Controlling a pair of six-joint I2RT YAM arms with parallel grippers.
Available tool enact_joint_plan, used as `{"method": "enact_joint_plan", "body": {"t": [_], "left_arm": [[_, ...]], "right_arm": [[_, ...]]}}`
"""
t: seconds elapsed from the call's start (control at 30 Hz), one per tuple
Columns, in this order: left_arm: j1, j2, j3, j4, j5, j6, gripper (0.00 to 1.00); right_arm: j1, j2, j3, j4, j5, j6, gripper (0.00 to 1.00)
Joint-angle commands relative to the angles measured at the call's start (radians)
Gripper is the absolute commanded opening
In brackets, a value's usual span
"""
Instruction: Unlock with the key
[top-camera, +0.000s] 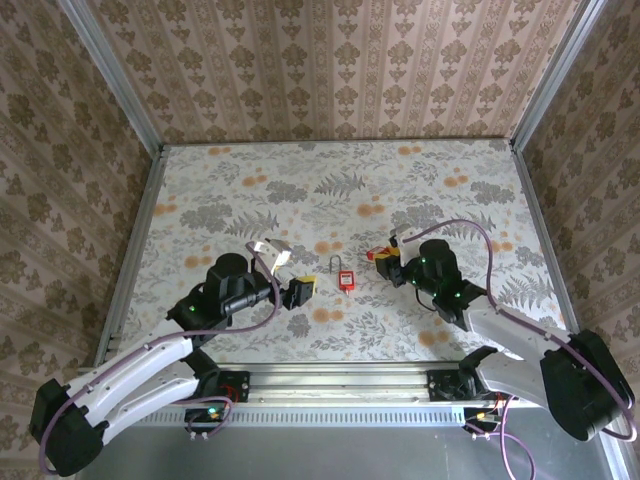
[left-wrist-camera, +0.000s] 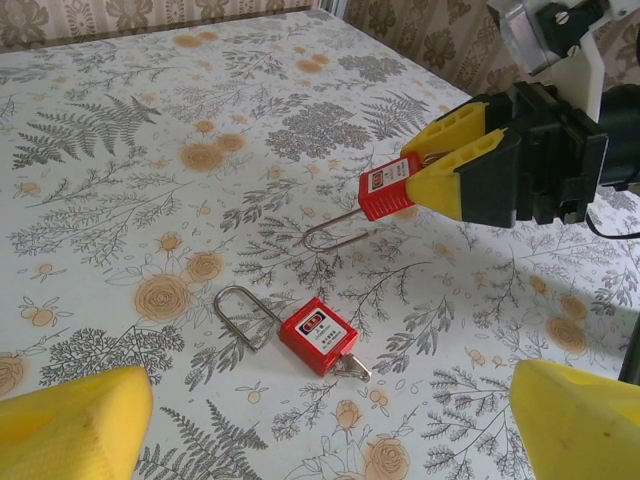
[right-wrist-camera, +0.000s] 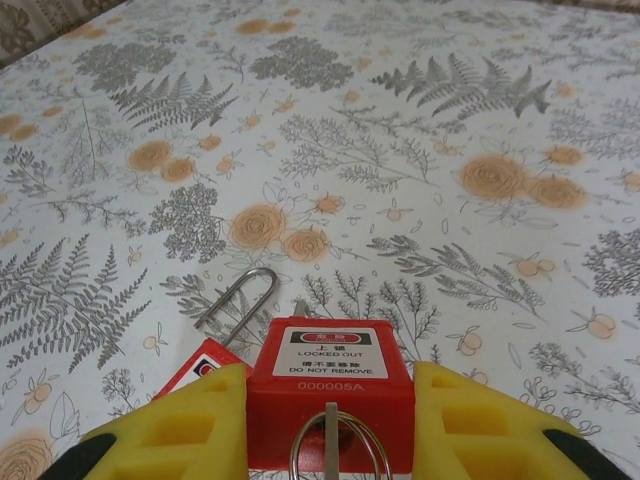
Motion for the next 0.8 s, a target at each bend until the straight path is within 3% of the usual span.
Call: {"method": "enact_joint_plan", "body": {"t": [0.0,0.4,0.77], "left_arm": [[-0.008,0.006,0.032,-0.024,-0.012,0.024,0.93],[-0.018,0.008,0.029,-0.039,-0.036,0.034,0.93],[-0.041,0.034,0.026,-0.007,-0.058,0.04,0.93]], "right_arm": [[-0.003,0.039,0.022,0.093,-0.024,0.06,0.05],[-0.028,0.193,0.006,0.189,0.063,0.153,0.05],[-0.027,0.168,-0.132,0.346,0.192,0.211,0.11]]}}
